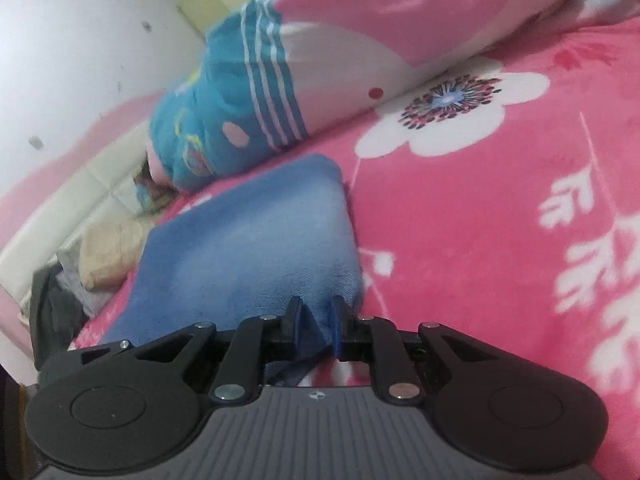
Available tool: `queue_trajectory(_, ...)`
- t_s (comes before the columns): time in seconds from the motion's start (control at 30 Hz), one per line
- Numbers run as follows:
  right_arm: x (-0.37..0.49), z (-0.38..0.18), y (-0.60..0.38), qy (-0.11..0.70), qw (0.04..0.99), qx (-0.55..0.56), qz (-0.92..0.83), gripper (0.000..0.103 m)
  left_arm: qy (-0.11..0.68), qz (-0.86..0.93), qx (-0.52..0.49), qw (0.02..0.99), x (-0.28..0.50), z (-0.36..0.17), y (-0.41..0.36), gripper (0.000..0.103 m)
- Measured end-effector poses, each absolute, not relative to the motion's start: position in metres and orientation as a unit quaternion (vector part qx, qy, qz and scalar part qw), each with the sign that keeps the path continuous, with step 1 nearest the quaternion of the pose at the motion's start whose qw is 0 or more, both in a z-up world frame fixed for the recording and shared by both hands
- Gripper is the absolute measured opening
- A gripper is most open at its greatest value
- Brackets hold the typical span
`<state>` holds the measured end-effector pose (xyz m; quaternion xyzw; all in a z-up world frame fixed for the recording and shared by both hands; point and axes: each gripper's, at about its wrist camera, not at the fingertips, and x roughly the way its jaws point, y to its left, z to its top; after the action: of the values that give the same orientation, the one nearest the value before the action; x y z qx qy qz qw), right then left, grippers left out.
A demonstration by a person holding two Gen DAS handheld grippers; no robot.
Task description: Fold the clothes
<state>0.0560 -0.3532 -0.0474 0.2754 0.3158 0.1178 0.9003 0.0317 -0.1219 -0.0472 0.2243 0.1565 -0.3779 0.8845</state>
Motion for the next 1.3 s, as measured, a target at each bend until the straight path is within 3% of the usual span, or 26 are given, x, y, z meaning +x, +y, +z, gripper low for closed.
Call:
queue_trajectory(0.13,0.041,-0.010,-0.347,0.262,0.929,0.232,0.118,0.016,0.157,-0.380,0.215,0.886,0.033,-0.047,-0.120,0.011)
queue_trajectory(0.5,0.057,-0.052,-0.321,0.284,0.923,0.211,0.148,0.016,0.109,-0.331,0.197,0.916,0.007,-0.027,-0.083,0.012)
queue_trajectory(0.77,0.049,-0.052,-0.320,0.275,0.928,0.207,0.145,0.016,0.144,-0.269,0.219,0.927,0.010,-0.053,-0.050,0.013)
queue_trajectory(1.3,0.047,-0.053,-0.322,0.267,0.929,0.212,0.145,0.016,0.147,-0.289,0.081,0.943,-0.006,-0.013,-0.019,0.013)
